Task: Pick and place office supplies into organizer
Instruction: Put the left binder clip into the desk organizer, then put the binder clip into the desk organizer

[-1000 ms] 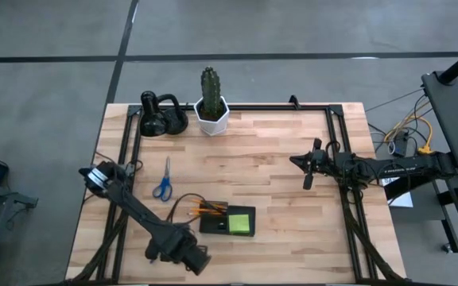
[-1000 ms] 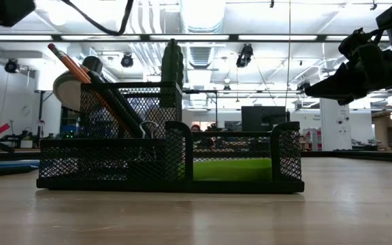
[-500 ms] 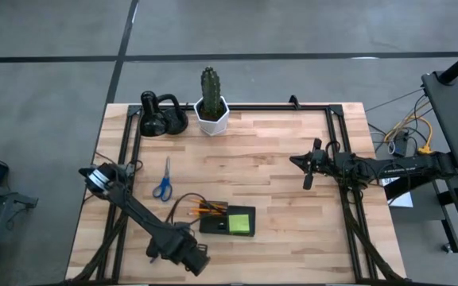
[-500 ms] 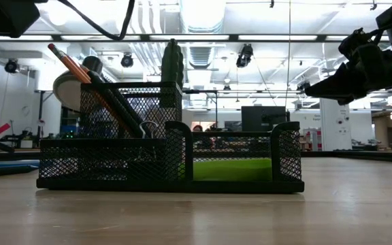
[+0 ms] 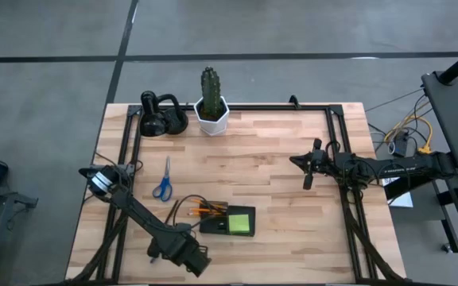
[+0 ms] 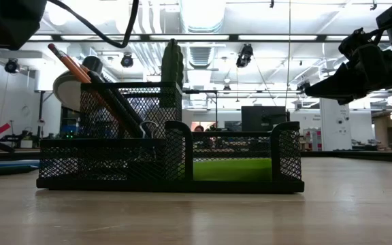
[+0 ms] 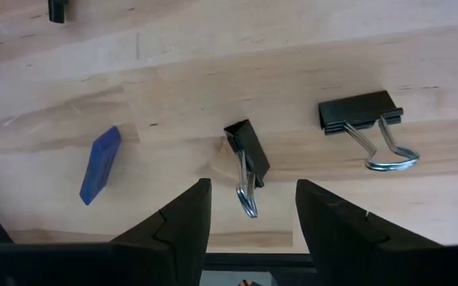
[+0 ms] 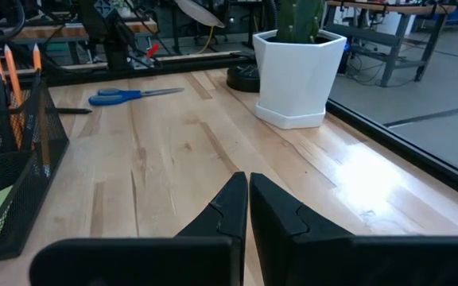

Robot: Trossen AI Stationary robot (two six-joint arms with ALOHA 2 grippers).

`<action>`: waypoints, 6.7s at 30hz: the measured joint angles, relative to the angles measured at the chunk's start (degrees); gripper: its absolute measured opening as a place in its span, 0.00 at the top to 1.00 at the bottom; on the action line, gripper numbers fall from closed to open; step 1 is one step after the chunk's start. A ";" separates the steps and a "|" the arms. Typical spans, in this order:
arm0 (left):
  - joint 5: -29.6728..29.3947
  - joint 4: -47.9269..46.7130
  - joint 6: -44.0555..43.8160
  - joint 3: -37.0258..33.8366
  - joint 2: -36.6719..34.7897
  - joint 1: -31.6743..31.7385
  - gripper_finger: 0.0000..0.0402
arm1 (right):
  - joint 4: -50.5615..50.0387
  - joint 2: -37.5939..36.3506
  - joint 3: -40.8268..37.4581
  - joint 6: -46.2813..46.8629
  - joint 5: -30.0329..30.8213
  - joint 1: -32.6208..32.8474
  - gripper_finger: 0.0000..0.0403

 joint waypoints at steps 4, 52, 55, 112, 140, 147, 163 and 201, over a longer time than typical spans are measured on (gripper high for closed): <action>0.02 0.07 -0.04 0.00 0.00 -0.15 0.58 | -0.01 0.00 0.00 -0.02 0.00 0.02 0.98; -0.28 0.17 -0.02 -0.11 0.09 -0.15 0.89 | -0.02 0.04 0.00 -0.02 0.00 0.01 0.98; -0.26 0.19 -0.02 -0.13 0.09 -0.15 0.93 | -0.02 0.04 0.00 -0.02 0.00 0.01 0.98; -10.73 -16.35 20.44 12.20 -1.22 4.88 1.00 | -0.04 0.04 0.00 -0.02 0.00 0.00 0.98; -18.74 -10.17 20.74 9.03 0.02 9.40 1.00 | -1.84 0.00 0.00 -0.04 -0.02 0.02 0.98; -18.93 -8.49 20.65 8.55 0.02 9.55 1.00 | -1.81 0.00 0.00 -0.04 -0.02 0.00 0.98; -17.92 -7.77 20.65 7.69 0.01 10.15 1.00 | -1.81 0.07 0.00 -0.04 0.00 0.02 0.98; -14.36 -3.26 25.66 4.50 -0.18 10.50 0.83 | -2.59 0.04 0.00 -0.07 -0.01 0.01 0.98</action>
